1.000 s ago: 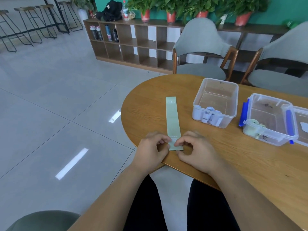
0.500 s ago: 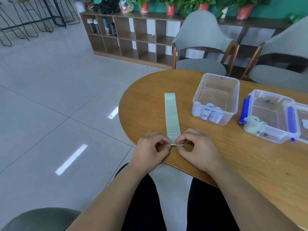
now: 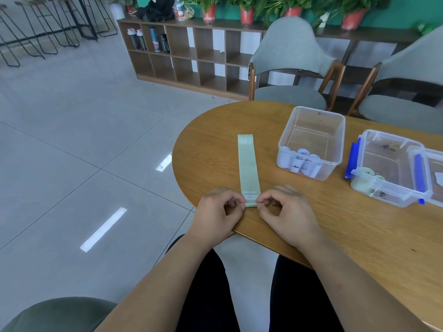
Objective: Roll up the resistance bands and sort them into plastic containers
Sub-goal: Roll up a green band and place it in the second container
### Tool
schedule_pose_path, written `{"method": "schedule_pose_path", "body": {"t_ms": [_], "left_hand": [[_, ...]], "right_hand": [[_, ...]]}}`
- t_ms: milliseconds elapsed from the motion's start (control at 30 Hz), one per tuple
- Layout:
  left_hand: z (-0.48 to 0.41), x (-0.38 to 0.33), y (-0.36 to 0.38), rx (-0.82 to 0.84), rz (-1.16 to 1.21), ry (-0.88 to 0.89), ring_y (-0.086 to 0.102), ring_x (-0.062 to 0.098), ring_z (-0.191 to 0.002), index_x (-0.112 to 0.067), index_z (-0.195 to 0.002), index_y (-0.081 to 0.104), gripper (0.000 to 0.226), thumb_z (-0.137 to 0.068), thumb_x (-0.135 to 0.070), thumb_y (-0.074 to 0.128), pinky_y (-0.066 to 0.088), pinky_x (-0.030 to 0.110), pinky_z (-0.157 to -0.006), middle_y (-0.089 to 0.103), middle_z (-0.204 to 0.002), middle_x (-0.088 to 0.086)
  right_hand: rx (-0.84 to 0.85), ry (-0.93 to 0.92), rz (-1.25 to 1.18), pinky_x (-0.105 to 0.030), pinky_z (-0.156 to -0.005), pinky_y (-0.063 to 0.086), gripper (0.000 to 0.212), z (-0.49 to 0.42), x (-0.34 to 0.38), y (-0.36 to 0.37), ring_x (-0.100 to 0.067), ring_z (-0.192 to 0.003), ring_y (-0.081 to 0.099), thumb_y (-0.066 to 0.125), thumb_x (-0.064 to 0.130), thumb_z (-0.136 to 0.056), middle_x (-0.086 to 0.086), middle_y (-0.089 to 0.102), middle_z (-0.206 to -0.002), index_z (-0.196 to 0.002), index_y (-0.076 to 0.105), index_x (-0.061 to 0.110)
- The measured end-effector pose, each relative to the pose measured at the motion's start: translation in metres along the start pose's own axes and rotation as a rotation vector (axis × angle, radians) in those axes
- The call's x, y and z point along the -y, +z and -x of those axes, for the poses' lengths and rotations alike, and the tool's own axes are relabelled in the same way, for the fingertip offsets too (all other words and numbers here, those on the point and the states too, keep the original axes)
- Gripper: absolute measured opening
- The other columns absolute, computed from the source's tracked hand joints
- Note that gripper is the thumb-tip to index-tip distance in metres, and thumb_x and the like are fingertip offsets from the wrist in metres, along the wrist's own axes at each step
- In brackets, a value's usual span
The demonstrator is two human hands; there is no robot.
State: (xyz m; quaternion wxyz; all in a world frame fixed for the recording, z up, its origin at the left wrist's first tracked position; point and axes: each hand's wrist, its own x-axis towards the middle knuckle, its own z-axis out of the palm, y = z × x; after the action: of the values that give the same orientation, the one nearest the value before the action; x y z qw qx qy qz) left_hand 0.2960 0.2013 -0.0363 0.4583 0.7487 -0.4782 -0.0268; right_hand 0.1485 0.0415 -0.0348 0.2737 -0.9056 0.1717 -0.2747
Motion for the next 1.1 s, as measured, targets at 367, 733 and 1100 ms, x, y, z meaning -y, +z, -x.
{"method": "schedule_pose_path", "body": {"t_ms": [367,733,1100], "left_hand": [[0.000,0.005,0.005,0.011,-0.016,0.016,0.062,0.011,-0.092,-0.024,-0.096,0.077,0.012,-0.088,-0.015,0.080,0.047,0.018,-0.081,0.066,-0.089,-0.017],[-0.001,0.008,0.008,-0.045,0.016,0.052,0.063,0.013,-0.091,-0.022,-0.099,0.078,0.020,-0.084,-0.011,0.084,0.054,0.028,-0.080,0.067,-0.094,-0.013],[-0.001,0.013,0.011,-0.046,-0.055,0.081,0.062,0.009,-0.096,-0.019,-0.100,0.078,0.014,-0.087,-0.016,0.082,0.055,0.033,-0.080,0.067,-0.099,-0.012]], "right_hand": [[0.017,0.009,0.042,-0.035,-0.080,0.051,0.007,-0.001,-0.004,0.004,-0.007,-0.089,0.056,0.074,0.027,-0.088,0.022,0.061,-0.083,-0.090,0.072,0.034],[0.000,0.028,0.081,-0.034,-0.079,0.053,0.002,-0.002,-0.005,0.008,-0.005,-0.088,0.058,0.073,0.032,-0.091,0.019,0.060,-0.088,-0.092,0.075,0.033],[-0.016,0.021,0.120,-0.036,-0.078,0.055,0.010,-0.001,-0.007,0.010,-0.005,-0.085,0.058,0.072,0.035,-0.095,0.019,0.061,-0.092,-0.103,0.076,0.032]]}}
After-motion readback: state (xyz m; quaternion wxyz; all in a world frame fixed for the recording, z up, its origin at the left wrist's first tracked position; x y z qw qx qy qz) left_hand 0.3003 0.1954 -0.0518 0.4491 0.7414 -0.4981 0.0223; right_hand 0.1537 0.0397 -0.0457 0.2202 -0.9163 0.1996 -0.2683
